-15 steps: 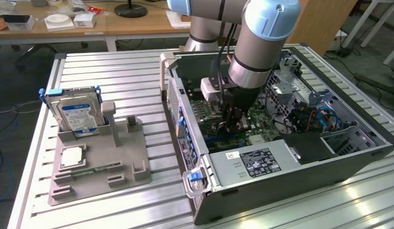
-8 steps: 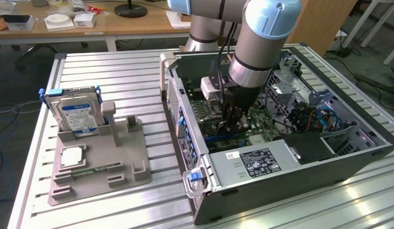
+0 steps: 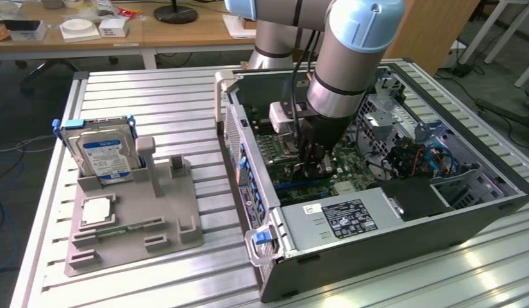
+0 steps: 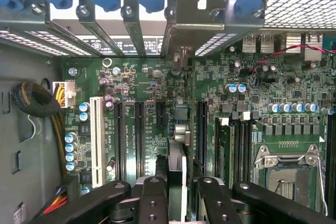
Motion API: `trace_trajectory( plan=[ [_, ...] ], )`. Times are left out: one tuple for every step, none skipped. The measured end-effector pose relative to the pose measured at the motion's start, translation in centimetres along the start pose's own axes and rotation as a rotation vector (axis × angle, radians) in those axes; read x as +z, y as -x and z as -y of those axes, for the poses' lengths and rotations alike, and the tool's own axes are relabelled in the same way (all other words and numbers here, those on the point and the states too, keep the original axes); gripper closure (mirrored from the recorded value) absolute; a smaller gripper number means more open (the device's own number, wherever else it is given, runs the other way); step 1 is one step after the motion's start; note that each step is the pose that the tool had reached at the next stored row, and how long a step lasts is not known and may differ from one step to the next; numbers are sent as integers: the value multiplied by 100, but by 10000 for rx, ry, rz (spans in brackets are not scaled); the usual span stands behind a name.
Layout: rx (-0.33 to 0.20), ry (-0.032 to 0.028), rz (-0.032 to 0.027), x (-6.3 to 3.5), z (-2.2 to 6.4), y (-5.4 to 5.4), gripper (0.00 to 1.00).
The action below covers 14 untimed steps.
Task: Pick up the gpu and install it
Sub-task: 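Insert the gpu into the slot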
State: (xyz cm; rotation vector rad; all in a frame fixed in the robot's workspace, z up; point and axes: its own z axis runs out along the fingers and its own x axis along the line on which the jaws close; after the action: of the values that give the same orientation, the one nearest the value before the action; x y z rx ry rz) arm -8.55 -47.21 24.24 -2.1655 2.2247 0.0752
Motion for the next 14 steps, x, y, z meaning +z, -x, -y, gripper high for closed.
trace_trajectory(
  plan=[
    [0,0,1,0,0,0,73],
    [0,-1,0,0,0,0,73],
    [1,0,0,0,0,0,73],
    [1,0,0,0,0,0,73],
    [2,-1,0,0,-2,0,73],
    [5,-1,1,1,-11,1,73],
    [3,-1,1,2,-22,1,73],
    [1,-1,0,1,-23,1,73],
    [1,-1,0,1,-24,1,73],
    [1,0,0,1,-24,0,73],
    [1,0,0,1,-24,0,73],
    [1,0,0,1,-24,0,73],
    [1,0,0,1,-24,0,73],
    [0,0,0,2,-24,3,73]
  ],
)
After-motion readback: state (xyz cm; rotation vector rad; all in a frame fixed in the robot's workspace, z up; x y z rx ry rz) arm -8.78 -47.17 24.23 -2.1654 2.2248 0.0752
